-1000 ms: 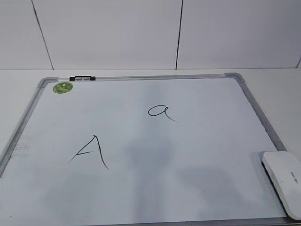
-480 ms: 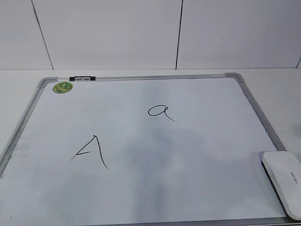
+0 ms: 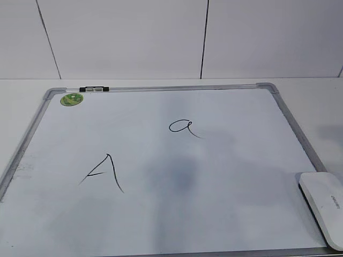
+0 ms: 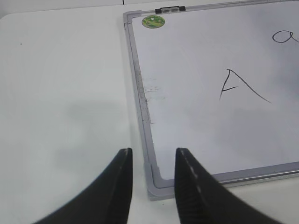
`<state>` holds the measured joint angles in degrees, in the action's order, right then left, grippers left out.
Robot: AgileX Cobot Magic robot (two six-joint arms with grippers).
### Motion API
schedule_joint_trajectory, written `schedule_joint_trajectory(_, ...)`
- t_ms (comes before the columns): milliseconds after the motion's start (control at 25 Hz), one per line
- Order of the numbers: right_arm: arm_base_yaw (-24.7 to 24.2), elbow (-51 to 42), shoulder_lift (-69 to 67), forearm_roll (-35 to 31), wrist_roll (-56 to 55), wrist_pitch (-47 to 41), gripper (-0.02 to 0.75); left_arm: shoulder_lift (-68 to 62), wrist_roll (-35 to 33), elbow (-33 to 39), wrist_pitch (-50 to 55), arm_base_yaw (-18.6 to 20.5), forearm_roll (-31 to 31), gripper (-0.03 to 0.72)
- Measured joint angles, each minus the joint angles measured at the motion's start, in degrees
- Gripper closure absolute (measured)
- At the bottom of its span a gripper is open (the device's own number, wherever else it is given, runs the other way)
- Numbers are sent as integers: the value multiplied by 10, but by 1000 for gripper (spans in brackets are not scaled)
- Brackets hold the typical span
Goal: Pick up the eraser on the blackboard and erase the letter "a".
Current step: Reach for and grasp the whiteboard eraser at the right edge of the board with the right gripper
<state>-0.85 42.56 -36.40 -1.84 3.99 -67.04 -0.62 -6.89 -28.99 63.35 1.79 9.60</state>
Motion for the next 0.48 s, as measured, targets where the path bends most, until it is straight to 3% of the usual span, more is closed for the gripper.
schedule_joint_trajectory(480, 0, 0, -159, -86, 10, 50, 195, 0, 0, 0, 0, 0, 0, 449)
